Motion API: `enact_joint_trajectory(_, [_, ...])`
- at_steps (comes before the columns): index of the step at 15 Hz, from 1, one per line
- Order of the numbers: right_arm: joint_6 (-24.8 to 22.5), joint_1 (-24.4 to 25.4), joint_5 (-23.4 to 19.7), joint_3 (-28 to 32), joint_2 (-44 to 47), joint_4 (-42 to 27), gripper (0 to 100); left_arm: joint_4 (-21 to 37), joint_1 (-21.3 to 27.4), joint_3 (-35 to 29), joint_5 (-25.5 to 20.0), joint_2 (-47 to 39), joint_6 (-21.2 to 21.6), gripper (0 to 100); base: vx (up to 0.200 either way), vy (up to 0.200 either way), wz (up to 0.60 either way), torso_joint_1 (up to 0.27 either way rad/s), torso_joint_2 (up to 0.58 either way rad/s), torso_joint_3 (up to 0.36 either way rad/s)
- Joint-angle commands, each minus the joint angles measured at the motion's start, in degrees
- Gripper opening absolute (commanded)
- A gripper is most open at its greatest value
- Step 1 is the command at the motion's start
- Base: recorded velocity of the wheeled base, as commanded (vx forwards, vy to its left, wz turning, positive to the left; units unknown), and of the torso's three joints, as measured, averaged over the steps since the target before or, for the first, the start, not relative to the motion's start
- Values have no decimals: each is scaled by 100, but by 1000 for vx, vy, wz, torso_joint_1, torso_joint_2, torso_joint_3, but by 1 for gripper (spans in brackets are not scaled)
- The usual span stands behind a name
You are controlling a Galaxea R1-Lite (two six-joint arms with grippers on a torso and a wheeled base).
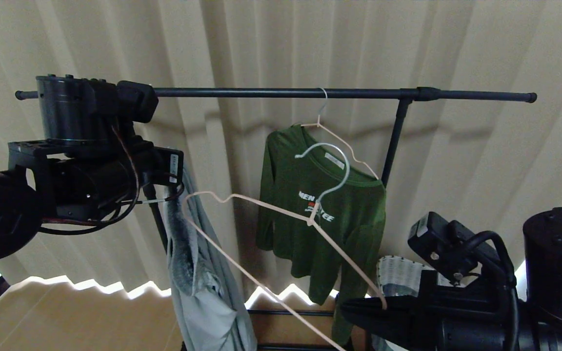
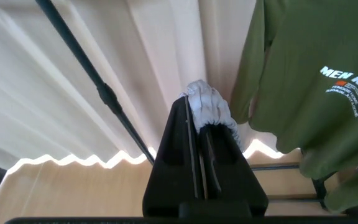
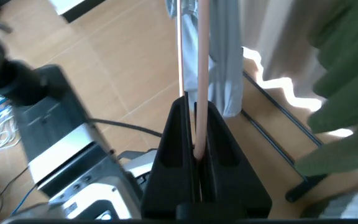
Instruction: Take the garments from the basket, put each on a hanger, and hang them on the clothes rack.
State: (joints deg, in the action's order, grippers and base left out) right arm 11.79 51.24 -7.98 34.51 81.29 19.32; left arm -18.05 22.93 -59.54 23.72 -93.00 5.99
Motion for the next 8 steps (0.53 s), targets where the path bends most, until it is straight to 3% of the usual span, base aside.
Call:
enact_joint_trajectory(1, [-10, 176, -1, -6, -122, 1, 0, -5, -8, -5, 10, 19, -1, 0, 0, 0, 0, 0, 0, 0])
enact_joint_trajectory(4, [-10, 167, 7, 47, 10, 10, 0, -5, 18, 12, 71, 45, -1, 0, 0, 0, 0, 0, 0, 0])
enact_joint_trajectory(8, [-1, 0, 544, 223, 739, 740, 0, 12, 36, 21, 150, 107, 8, 0, 0, 0, 0, 0, 0, 0])
